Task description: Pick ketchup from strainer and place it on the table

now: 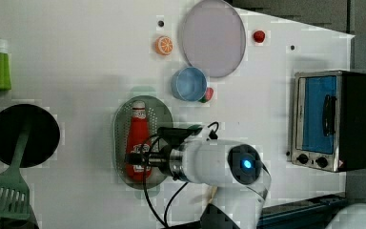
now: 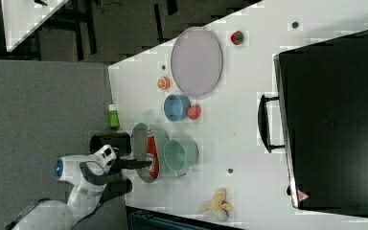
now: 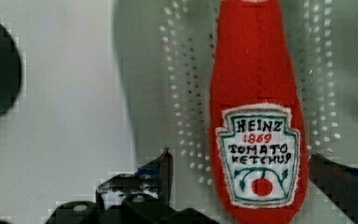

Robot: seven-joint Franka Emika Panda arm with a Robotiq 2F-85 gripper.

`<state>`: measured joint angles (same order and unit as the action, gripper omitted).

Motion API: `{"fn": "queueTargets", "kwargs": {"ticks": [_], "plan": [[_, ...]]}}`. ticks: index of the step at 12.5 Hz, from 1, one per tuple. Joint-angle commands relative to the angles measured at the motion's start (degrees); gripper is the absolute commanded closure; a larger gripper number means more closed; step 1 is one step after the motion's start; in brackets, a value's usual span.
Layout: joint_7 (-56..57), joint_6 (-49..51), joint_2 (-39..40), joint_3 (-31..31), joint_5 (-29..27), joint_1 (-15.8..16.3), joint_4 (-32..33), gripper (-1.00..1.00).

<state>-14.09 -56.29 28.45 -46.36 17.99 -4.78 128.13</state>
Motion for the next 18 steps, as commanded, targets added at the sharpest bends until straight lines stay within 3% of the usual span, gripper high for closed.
{"fn": "queueTargets", "kwargs": {"ticks": [1, 5, 6, 9, 14, 18], "plan": [[-4.66, -1.81, 2.26, 1.71, 5.26, 0.58, -1.26, -1.0], [-7.32, -3.58, 7.84, 4.2, 9.24, 2.57, -4.25, -1.0], [-7.9, -3.47, 8.6, 4.73, 9.52, 3.25, -4.64, -0.91], [-7.93, -3.67, 8.84, 5.7, 9.56, 4.32, -4.96, -0.21], [-7.94, -2.39, 6.58, 4.0, 9.45, 3.8, -4.74, -0.19], [-7.94, 3.99, -2.06, -2.3, 6.01, 0.41, -5.97, -0.19]]}}
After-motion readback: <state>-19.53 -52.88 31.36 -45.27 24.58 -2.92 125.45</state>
